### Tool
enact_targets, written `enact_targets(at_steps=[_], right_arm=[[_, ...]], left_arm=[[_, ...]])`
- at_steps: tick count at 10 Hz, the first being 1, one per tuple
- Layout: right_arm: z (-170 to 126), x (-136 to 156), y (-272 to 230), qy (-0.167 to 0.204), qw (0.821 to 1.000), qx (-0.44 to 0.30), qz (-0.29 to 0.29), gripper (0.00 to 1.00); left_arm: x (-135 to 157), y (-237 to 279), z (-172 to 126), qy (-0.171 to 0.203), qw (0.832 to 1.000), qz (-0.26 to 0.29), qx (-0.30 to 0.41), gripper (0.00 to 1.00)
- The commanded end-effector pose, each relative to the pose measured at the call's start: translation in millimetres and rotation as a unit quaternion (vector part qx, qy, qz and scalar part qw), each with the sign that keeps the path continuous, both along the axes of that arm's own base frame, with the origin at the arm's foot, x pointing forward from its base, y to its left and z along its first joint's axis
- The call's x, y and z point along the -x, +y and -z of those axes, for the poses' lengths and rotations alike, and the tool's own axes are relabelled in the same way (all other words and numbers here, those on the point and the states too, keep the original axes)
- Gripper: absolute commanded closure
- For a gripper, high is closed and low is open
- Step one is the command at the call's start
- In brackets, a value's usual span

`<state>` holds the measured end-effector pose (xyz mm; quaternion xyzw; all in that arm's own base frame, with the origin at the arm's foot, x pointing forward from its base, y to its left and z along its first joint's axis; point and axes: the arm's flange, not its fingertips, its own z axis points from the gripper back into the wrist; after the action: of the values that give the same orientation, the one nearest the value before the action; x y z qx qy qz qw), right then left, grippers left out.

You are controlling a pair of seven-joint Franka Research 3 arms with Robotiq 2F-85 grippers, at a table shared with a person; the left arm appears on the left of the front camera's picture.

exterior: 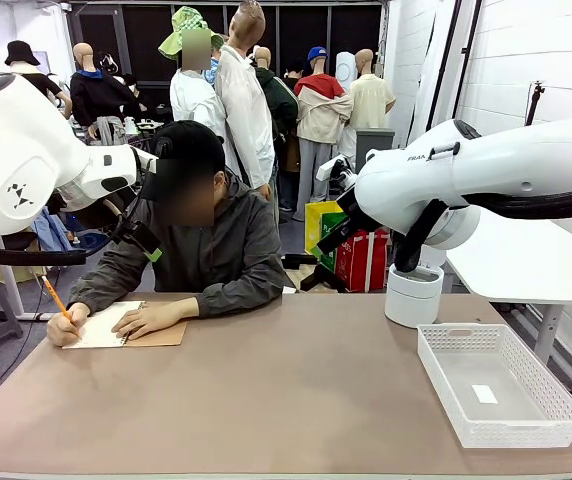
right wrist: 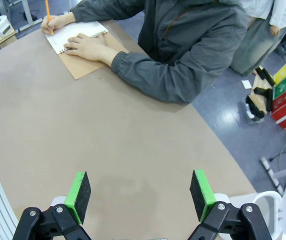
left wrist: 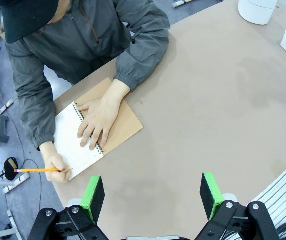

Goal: Sort the paper based on its condition.
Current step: If a person hands you a paper, place it in the Organizing basket , and if it's crumpled, put it in the Trash can.

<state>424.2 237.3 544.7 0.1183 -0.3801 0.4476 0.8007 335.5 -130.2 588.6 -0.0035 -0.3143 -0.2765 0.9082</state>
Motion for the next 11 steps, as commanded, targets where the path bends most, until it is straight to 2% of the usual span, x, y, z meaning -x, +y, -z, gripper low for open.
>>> enact_targets(at_steps=[1,11], right_arm=[[-0.2,-0.2,-0.3,0.0,1.0,-0.001,0.001,0.0],[-0.2,-0.2,-0.3,0.0,1.0,-0.001,0.001,0.0]], left_arm=[[-0.6,0.4,-1.4,0.001,1.0,-0.001,0.0,0.0],[-0.6,0.4,-1.4,0.001,1.0,-0.001,0.0,0.0]])
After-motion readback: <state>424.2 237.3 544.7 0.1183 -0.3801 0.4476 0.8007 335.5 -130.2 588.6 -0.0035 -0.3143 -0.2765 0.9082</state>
